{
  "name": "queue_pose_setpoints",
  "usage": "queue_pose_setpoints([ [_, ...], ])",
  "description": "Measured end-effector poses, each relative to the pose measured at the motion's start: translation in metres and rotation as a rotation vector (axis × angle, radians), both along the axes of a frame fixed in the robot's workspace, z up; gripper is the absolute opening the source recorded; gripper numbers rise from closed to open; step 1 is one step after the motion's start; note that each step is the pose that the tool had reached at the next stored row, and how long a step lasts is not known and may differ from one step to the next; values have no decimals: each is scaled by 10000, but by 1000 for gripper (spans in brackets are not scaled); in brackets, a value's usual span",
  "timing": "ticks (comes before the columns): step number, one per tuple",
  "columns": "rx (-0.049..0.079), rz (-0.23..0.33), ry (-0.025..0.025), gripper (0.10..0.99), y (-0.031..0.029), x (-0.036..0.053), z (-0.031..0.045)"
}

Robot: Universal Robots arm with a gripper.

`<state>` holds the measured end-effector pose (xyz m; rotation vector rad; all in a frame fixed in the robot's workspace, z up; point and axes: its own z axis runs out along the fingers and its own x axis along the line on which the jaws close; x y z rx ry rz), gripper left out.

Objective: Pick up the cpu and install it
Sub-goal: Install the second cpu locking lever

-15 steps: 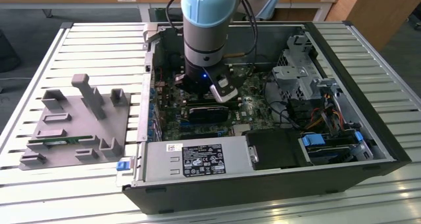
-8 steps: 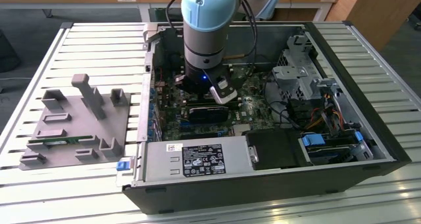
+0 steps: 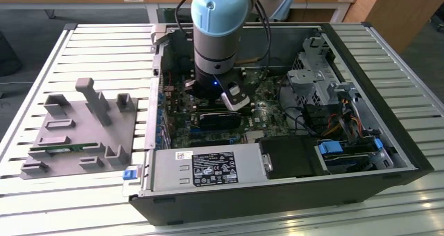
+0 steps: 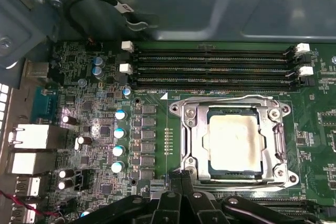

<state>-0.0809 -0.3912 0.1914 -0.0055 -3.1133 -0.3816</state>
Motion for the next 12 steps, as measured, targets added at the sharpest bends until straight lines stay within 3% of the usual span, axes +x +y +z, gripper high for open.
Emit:
queue_pose_setpoints([
  [6, 3, -1, -1, 106, 5, -19, 33],
  [12, 1, 0, 1, 106, 49, -20, 3],
])
